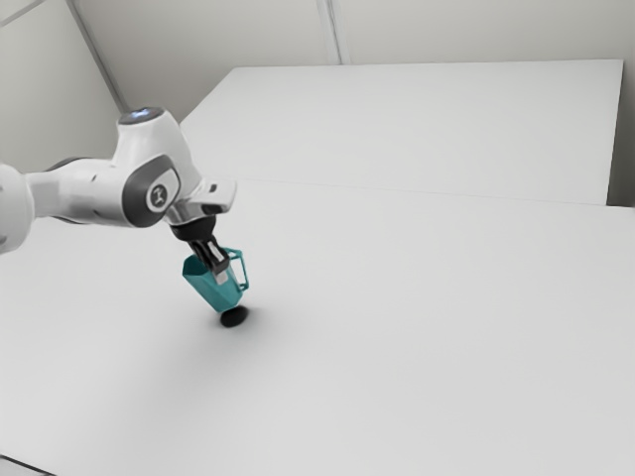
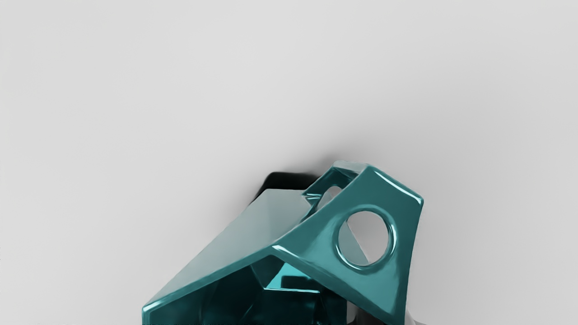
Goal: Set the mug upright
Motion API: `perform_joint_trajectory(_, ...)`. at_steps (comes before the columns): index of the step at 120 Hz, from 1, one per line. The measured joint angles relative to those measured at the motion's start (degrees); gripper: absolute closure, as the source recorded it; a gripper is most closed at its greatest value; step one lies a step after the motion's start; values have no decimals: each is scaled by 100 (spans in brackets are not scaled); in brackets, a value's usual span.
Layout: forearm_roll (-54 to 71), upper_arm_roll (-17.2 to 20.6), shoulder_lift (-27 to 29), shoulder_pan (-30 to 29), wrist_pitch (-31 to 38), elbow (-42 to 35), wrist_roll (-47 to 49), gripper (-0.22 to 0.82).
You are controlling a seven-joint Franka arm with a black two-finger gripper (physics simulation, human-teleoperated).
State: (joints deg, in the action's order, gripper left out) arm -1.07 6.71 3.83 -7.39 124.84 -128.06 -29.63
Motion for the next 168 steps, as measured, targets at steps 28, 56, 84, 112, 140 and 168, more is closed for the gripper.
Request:
perform_joint_trajectory(28, 430, 229, -5, 3, 242, -171, 815, 79)
perform_joint_trajectory(56, 617, 351, 0, 0, 446, -414, 1484, 79)
perform_joint_trajectory(84, 652, 431, 11, 109, 524, -491, 1992, 79)
perform_joint_trajectory(112, 660, 488, -9, 109, 621, -625, 2361, 79)
perform_joint_trajectory(140, 665, 506, -76, 126, 695, -651, 2622, 78)
perform_joint_trajectory(168, 656, 507, -143, 137, 766, -652, 2796, 74)
